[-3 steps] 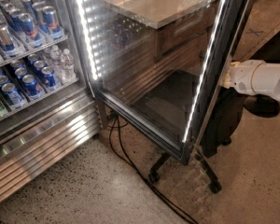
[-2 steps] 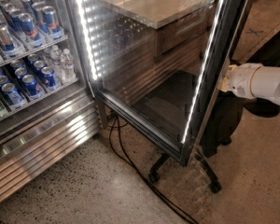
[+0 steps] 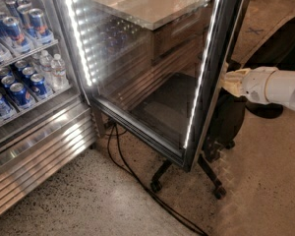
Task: Close right fridge door
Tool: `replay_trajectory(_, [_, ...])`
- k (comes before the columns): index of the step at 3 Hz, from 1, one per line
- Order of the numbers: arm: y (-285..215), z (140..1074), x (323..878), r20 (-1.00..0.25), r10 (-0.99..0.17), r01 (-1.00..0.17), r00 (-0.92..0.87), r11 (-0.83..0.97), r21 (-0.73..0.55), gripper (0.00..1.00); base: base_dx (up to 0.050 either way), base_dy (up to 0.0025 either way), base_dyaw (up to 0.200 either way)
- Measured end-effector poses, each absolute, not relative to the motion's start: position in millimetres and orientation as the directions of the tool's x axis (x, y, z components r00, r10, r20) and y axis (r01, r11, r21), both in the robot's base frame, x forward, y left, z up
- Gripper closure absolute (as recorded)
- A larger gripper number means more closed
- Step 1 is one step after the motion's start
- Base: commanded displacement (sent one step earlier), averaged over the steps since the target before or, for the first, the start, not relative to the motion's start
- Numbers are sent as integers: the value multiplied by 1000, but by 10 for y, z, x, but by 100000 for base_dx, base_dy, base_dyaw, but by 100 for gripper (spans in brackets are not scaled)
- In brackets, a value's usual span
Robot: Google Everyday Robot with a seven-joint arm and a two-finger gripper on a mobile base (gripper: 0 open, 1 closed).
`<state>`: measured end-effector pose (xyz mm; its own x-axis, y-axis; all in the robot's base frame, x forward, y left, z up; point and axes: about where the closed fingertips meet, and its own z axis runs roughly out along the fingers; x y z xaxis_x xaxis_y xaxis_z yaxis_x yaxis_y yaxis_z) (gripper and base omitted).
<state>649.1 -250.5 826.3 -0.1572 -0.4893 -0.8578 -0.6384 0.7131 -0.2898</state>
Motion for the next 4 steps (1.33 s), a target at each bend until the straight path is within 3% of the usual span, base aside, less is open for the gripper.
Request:
replay_trajectory(1, [-2505, 8263, 6491, -858, -489, -638, -157, 713, -290, 100, 0, 0, 20002])
replay_trajectory(2, [-2504, 8263, 6490, -858, -489, -639, -157, 713, -290, 100, 0, 0, 0])
replay_trajectory(4, [-1961, 8365, 6261, -905, -419, -744, -74, 628, -230, 100, 0, 0, 0])
